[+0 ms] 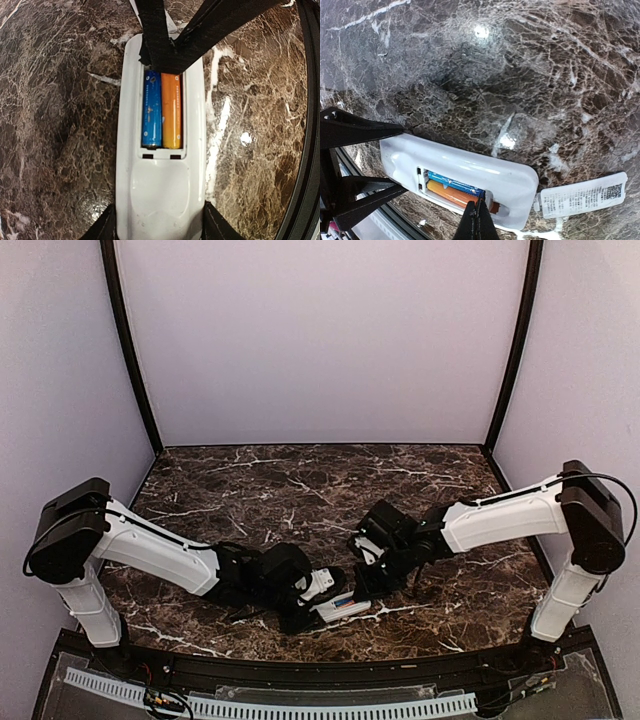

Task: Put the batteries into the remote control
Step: Press the battery in the battery compartment.

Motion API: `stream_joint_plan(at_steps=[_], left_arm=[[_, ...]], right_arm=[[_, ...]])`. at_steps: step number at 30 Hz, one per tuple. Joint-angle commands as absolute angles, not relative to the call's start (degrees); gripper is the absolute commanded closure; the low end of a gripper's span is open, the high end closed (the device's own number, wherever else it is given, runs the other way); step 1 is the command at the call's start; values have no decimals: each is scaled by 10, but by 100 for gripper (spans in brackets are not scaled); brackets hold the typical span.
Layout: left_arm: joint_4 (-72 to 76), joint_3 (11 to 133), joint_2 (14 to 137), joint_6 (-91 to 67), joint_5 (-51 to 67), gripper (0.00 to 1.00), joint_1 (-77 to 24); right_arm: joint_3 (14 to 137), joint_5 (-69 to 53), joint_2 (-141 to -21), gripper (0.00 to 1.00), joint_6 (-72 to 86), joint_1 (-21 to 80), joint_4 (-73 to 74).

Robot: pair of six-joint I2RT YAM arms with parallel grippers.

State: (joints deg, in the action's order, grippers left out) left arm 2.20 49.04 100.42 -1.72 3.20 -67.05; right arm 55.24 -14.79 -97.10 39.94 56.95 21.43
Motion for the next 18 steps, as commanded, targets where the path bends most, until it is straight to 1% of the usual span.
stream_joint_plan(at_steps=[1,4,7,11,18], left_arm=[[-21,467,1032,-27,55,69,-674],[-21,466,1031,-26,55,69,-674],[-20,465,1030,-25,55,69,-674],[-21,465,1030,-23,55,69,-674],[-24,465,1029,-22,53,69,-674]], right_arm=[[595,-93,-1014,98,391,612,289],[626,-28,-1025,95,375,623,350],[632,-3,-1021,94,368,625,373],[640,-2,-1019,92,358,625,385],[669,-44,-978,84,343,616,356]])
